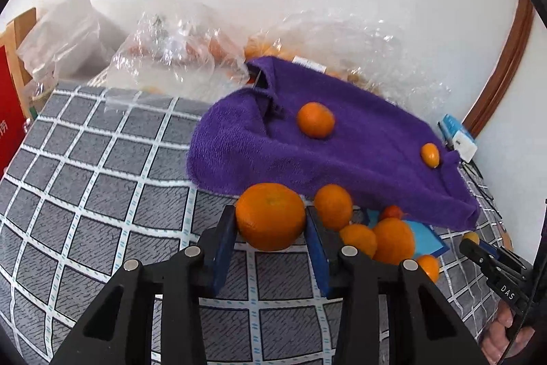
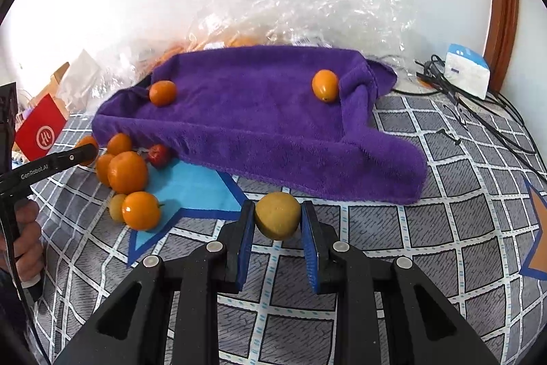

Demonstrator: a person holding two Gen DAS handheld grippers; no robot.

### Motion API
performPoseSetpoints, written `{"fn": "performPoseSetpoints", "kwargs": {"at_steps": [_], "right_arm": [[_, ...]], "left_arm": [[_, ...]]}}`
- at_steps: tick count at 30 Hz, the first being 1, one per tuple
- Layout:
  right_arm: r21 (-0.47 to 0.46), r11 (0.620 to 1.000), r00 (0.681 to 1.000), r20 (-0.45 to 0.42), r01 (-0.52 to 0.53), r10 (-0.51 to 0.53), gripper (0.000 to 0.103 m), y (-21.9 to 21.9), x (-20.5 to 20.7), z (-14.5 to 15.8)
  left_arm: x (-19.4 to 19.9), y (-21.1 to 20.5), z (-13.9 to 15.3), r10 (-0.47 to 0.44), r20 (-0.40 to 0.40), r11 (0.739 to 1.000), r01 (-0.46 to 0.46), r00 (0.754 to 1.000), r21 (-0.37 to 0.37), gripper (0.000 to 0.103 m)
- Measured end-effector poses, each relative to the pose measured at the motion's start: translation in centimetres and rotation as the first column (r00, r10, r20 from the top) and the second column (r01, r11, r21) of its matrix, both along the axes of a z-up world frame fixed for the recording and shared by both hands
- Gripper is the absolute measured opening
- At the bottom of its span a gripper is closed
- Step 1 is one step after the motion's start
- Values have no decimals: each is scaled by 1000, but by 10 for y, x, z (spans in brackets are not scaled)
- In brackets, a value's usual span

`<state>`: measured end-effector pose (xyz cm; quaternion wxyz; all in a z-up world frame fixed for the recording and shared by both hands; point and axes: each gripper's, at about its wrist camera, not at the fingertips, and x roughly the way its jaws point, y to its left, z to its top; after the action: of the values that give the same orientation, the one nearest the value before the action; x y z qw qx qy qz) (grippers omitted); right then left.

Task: Organize fruits
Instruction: 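Grasp a yellow-green fruit with the right tool while the left tool grasps a large orange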

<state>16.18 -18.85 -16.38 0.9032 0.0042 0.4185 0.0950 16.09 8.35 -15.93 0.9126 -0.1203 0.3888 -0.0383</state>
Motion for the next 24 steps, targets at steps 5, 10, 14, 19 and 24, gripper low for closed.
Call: {"fn": "performPoseSetpoints", "kwargs": {"at_steps": [5,10,14,19,24], "right_arm": [[23,1000,999,55,-6,5,27,-2,-6,9],[42,999,995,95,3,-7,27,-7,-10,18],[53,998,993,114,20,-26,27,-11,-11,23],[65,997,987,152,39,-49,27,-17,-15,32],[46,996,986,147,72,-78,27,-20,-11,35]], "left_arm": [[-3,3,9,6,43,1000,-7,999,4,37],[-3,4,14,10,55,1000,-10,998,-1,37],[-6,0,18,0,74,1000,0,997,2,38],[-10,-5,25,1,103,1000,-3,995,20,37],[-15,-7,39,3,144,999,-9,990,40,37]]}}
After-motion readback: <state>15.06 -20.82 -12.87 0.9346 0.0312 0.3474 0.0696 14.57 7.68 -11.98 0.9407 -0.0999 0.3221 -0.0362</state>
